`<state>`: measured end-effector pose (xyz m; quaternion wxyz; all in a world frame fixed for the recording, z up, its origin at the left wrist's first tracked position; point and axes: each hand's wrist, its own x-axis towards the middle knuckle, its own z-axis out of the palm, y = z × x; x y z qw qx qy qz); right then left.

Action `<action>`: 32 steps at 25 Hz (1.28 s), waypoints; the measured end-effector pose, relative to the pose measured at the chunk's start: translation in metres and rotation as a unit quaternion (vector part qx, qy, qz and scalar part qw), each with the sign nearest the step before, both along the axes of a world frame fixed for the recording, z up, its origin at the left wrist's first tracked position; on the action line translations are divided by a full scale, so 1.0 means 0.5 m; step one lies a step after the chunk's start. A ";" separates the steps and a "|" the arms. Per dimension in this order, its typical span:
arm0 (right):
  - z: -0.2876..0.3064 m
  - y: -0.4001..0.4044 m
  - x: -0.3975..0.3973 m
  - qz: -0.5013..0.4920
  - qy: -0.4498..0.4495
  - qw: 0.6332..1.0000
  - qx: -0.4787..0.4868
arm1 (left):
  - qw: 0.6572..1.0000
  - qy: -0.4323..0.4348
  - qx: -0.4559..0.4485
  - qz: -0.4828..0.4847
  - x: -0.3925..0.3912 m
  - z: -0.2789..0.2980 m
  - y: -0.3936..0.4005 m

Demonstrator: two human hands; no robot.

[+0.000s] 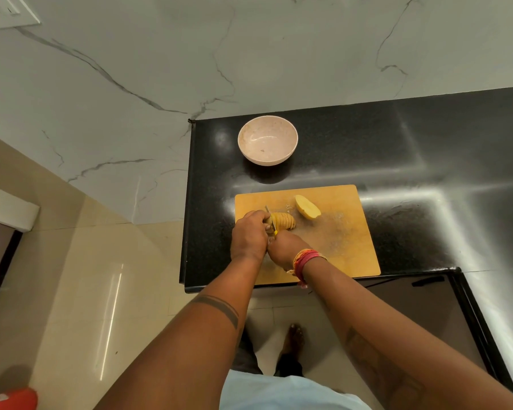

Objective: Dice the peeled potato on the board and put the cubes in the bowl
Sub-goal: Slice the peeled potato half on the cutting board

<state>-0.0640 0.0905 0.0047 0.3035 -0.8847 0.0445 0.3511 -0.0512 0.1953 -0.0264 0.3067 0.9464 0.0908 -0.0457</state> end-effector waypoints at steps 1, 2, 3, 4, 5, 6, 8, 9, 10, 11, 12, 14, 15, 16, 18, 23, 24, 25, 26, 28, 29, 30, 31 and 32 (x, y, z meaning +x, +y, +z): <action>-0.008 -0.001 -0.012 0.003 0.001 1.000 -0.008 | 1.000 -0.005 0.003 0.001 -0.001 -0.001 0.000; -0.015 -0.004 -0.026 0.003 0.000 1.000 -0.017 | 1.000 -0.010 0.001 0.006 -0.002 -0.002 0.000; -0.022 -0.007 -0.041 0.001 0.002 1.000 -0.022 | 1.000 -0.014 -0.002 0.010 -0.003 -0.005 0.001; -0.031 -0.011 -0.055 -0.003 0.003 1.000 -0.024 | 1.000 -0.017 -0.006 0.013 -0.003 -0.006 0.001; -0.039 -0.015 -0.069 -0.008 0.007 1.000 -0.024 | 1.000 -0.017 -0.007 0.013 -0.003 -0.006 0.000; -0.045 -0.021 -0.083 -0.011 0.009 1.000 -0.024 | 1.000 -0.015 -0.006 0.012 -0.003 -0.004 -0.001; -0.054 -0.031 -0.110 -0.017 0.007 1.000 -0.023 | 1.000 -0.012 0.002 0.008 -0.003 0.000 0.001; -0.055 -0.038 -0.123 -0.018 0.004 1.000 -0.020 | 1.000 -0.012 0.001 0.009 -0.003 0.001 0.002; -0.055 -0.045 -0.136 -0.020 0.000 1.000 -0.015 | 1.000 -0.011 -0.001 0.009 -0.003 0.001 0.003; -0.052 -0.052 -0.146 -0.023 -0.005 1.000 -0.009 | 1.000 -0.012 -0.001 0.010 -0.004 0.000 0.004; -0.047 -0.057 -0.152 -0.027 -0.015 1.000 -0.002 | 1.000 -0.014 0.000 0.011 -0.005 0.000 0.005; -0.035 -0.058 -0.153 -0.040 -0.042 0.998 0.017 | 1.000 -0.017 -0.007 0.017 -0.007 0.000 0.007; -0.028 -0.054 -0.147 -0.048 -0.055 0.997 0.025 | 1.000 -0.020 -0.011 0.020 -0.010 0.000 0.008; -0.023 -0.047 -0.138 -0.053 -0.067 0.996 0.030 | 0.999 -0.023 -0.014 0.023 -0.012 -0.001 0.008; -0.020 -0.032 -0.116 -0.050 -0.081 0.995 0.028 | 0.999 -0.028 -0.019 0.024 -0.014 -0.001 0.009; -0.023 -0.015 -0.079 -0.036 -0.066 0.997 0.015 | 0.999 -0.028 -0.028 0.018 -0.011 -0.001 0.011; -0.023 -0.015 -0.073 -0.033 -0.061 0.997 0.013 | 0.999 -0.028 -0.029 0.019 -0.012 -0.002 0.012; -0.021 -0.015 -0.067 -0.029 -0.056 0.998 0.014 | 0.999 -0.028 -0.030 0.019 -0.012 -0.003 0.013; -0.019 -0.016 -0.060 -0.024 -0.052 0.998 0.015 | 0.999 -0.029 -0.030 0.020 -0.012 -0.004 0.013; -0.015 -0.014 -0.044 -0.013 -0.046 0.999 0.012 | 0.999 -0.029 -0.031 0.020 -0.010 -0.003 0.013; -0.014 -0.012 -0.036 -0.007 -0.041 0.999 0.008 | 0.999 -0.029 -0.032 0.020 -0.009 -0.001 0.013; -0.013 -0.008 -0.027 -0.004 -0.035 0.999 0.003 | 0.999 -0.028 -0.031 0.018 -0.008 -0.001 0.013; -0.013 -0.003 -0.018 -0.002 -0.030 1.000 -0.001 | 0.999 -0.028 -0.029 0.016 -0.009 -0.002 0.014; -0.013 0.002 -0.008 -0.002 -0.023 1.000 -0.002 | 0.999 -0.026 -0.027 0.014 -0.008 -0.002 0.014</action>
